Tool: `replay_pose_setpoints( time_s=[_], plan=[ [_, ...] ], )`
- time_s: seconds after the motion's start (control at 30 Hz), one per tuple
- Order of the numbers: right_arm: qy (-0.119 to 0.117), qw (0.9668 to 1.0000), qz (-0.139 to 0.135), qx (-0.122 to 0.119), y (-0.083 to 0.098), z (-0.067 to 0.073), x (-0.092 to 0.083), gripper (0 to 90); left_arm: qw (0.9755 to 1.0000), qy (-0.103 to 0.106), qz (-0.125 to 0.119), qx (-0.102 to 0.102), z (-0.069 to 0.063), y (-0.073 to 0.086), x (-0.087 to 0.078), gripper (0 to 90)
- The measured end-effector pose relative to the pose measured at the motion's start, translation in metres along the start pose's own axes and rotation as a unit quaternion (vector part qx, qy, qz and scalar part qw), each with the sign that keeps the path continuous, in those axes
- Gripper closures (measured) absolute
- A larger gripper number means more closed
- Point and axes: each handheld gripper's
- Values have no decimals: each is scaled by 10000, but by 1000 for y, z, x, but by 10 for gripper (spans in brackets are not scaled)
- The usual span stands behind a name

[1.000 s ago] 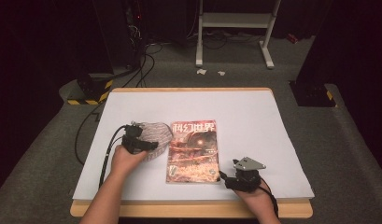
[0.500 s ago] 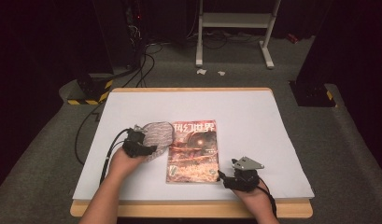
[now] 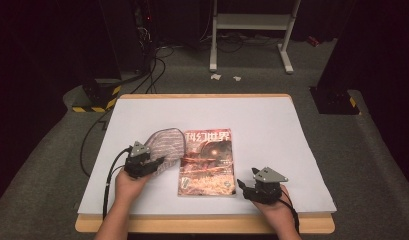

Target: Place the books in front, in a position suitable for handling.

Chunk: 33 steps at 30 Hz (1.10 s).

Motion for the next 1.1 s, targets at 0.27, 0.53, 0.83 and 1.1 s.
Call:
replay_pose_setpoints(
  time_s=[0.27, 0.53, 0.83, 1.1],
  plan=[
    [31, 9998, 178, 37, -4, -6, 0, 339, 9987, 400, -263, -145, -1, 5, -12, 577],
    [115, 9997, -48, 212, -2, -13, -7, 333, 9976, 635, -255, -38, -13, 8, -18, 574],
    [169, 9991, -150, 363, 3, -23, -13, 303, 9977, 628, -213, 141, -33, 14, -17, 565],
    [233, 9986, -23, 480, 11, -28, -13, 298, 9966, 758, -66, 326, -60, 17, -21, 569]
  ],
)
Point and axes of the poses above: each handheld gripper's, and its own axes: x roughly forward along the jaws, y roughly out of its underside, z roughly to its left, and after that the axes turned 10 degrees about -x, right-handed
